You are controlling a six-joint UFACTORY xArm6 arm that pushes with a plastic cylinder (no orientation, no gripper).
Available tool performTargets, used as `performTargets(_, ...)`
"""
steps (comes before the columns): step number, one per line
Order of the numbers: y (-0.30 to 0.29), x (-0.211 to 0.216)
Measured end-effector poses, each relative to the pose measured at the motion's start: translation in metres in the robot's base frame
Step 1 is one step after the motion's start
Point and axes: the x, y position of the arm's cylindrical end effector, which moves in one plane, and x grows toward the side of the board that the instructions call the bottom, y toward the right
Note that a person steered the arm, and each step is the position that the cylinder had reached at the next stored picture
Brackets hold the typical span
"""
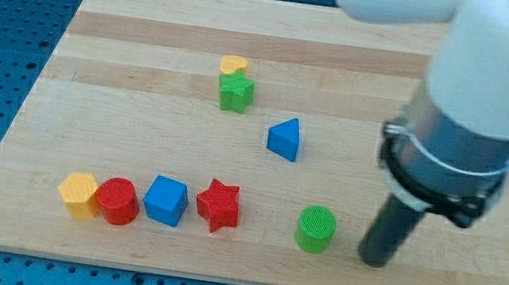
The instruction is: Push green circle closer to red star
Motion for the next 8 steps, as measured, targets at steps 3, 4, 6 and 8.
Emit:
performTargets(3, -0.027, -0.001)
performTargets(4, -0.003, -0.015)
performTargets(6, -0.058, -0.027)
performTargets(8, -0.090, -0.027)
